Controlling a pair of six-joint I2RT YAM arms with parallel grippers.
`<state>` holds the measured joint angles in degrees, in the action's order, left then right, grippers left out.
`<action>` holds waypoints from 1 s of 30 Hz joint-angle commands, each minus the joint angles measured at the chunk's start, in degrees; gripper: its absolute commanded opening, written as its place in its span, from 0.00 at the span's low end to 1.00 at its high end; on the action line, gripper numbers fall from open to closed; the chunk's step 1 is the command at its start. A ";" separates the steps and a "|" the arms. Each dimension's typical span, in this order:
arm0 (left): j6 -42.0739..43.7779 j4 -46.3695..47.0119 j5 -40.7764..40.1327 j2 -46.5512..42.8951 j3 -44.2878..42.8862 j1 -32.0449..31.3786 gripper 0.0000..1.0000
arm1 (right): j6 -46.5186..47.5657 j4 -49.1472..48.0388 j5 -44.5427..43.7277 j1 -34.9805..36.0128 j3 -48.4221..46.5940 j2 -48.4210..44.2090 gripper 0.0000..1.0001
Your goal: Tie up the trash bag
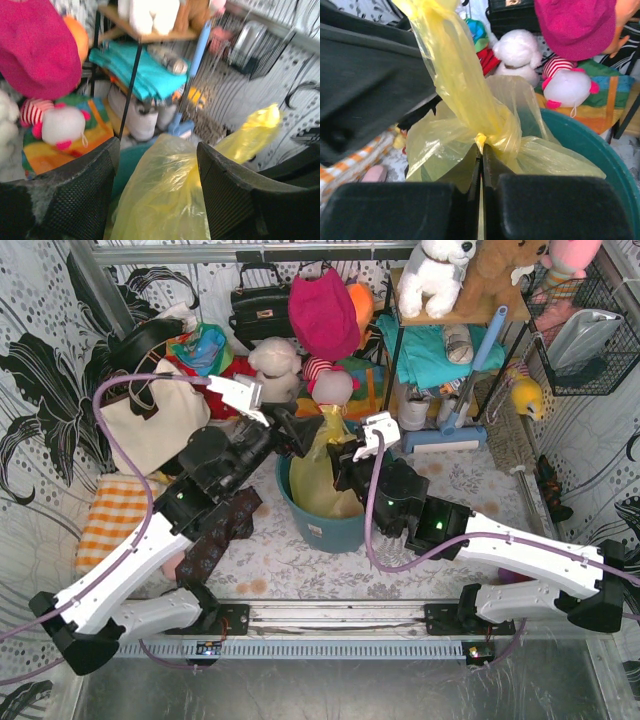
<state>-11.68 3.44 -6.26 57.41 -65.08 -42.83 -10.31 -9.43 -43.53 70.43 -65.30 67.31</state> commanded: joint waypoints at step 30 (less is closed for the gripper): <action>-13.20 -4.65 26.60 3.13 -1.30 10.25 0.00 | -7.77 1.17 7.86 0.24 2.52 -0.65 0.00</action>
<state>-24.18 -4.78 18.06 60.34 -64.49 -32.95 -15.79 -8.40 -32.36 70.43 -61.58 65.78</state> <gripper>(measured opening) 0.009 0.003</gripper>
